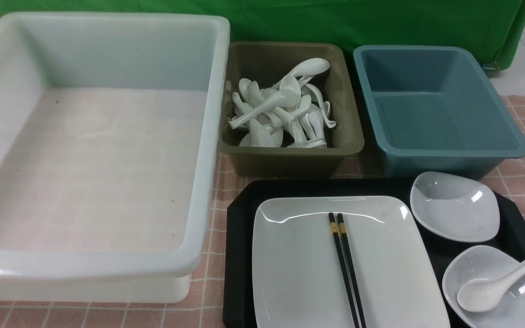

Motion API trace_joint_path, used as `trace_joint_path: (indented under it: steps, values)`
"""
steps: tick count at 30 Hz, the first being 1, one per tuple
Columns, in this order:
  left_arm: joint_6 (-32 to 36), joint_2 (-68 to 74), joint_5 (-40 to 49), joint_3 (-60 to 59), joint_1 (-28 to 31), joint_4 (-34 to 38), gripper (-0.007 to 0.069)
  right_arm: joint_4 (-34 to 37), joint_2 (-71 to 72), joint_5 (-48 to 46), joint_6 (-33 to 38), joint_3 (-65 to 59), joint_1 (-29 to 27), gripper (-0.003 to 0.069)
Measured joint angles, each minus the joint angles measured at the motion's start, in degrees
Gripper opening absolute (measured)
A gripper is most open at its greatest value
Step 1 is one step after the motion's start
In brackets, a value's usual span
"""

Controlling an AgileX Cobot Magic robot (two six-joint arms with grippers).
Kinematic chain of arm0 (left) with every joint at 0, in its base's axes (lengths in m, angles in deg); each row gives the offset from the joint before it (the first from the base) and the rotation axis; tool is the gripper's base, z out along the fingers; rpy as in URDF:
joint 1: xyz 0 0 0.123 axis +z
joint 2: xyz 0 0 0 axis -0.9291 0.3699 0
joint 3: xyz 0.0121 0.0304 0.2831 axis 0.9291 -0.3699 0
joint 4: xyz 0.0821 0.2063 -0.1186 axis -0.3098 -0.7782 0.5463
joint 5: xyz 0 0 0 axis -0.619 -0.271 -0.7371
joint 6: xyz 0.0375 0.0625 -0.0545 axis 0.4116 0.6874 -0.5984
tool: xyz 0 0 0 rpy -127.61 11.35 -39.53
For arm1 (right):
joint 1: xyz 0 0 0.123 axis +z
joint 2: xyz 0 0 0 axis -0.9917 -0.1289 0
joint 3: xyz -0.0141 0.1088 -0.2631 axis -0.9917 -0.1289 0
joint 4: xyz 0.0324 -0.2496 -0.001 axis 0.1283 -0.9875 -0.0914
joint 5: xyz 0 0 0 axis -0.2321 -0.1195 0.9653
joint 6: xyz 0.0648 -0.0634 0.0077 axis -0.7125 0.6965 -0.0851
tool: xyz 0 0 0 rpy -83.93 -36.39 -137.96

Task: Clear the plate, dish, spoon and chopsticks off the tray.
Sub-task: Use the right arm to grab a soup spoon from the plate

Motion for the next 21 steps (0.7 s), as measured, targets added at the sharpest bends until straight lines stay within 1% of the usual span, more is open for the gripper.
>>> trace_joint_path:
  steps: [2, 4, 5, 6, 7, 8, 11, 12, 13, 14, 15, 16, 19, 20, 21]
  values:
    - [-4.28, 0.0, -5.78, 0.0, 0.0, -0.81, 0.0005, 0.0, 0.0, 0.0, 0.0, 0.0, 0.0, 0.0241]
    - [-8.77, 0.0, -11.47, 0.07, 0.0, -3.07, 0.0005, 0.62, 0.0, 0.5, -0.83, 0.0, 0.0, 0.0241]
    - [-10.86, -0.02, -12.6, 0.83, 0.0, -4.39, 0.0005, 2.19, 0.0, 1.53, -2.49, -0.06, 0.0, 0.0241]
    - [-11.23, -0.02, -12.44, 1.11, 0.0, -4.7, 0.0005, 2.59, 0.0, 1.53, -2.91, -0.07, 0.0, 0.0241]
    - [-13.29, -0.07, -9.85, 3.93, 0.0, -7.1, 0.0005, 6.18, 0.0, 4.31, -7.26, -0.45, 0.0, 0.0241]
    - [-14.13, 0.24, -6.6, 7.57, 0.0, -9.32, 0.0005, 8.15, 0.0, 6.19, -10.54, -0.5, 0.0, 0.0241]
    - [-14.93, 4.4, 5.91, 18.73, 0.0, -14.2, 0.0005, 11.02, 0.0, 14.25, -20.74, -0.5, 0.0, 0.0241]
    - [-14.99, 4.82, 6.81, 19.5, 0.0, -14.47, 0.0005, 11.02, 0.0, 14.68, -20.74, -0.5, 0.0, 0.0241]
    - [-14.98, 8.46, 13.2, 24.95, 0.0, -15.99, 0.0005, 11.51, 0.0, 17.44, -23.67, -0.5, 0.0, 0.0241]
    - [-14.86, 12.15, 18.98, 29.55, 0.0, -16.5, 0.0005, 11.78, 0.0, 19.29, -24.63, -0.5, 0.0, 0.0241]
    - [-14.75, 12.84, 19.93, 30.32, 0.0, -16.57, 0.0005, 11.84, 0.0, 19.53, -24.95, -0.5, 0.0, 0.0241]
    - [-14.3, 17.74, 27.09, 35.52, 0.0, -16.5, 0.0005, 11.97, 0.0, 20.83, -25.58, -0.5, 0.0, 0.0241]
    - [-9.01, 30.54, 45.6, 46.41, 0.0, -14.28, 0.0005, 12.02, 0.0, 22.92, -26.7, -0.5, 0.0, 0.0241]
    - [-7.18, 33.59, 49.68, 48.36, 0.0, -13.59, 0.0005, 12.02, 0.0, 23.47, -27.0, -0.5, 0.0, 0.0237]
    - [-6.73, 35.08, 51.58, 48.82, 0.0, -13.44, 0.0005, 12.02, 0.0, 23.48, -27.01, -0.5, 0.0, 0.0234]
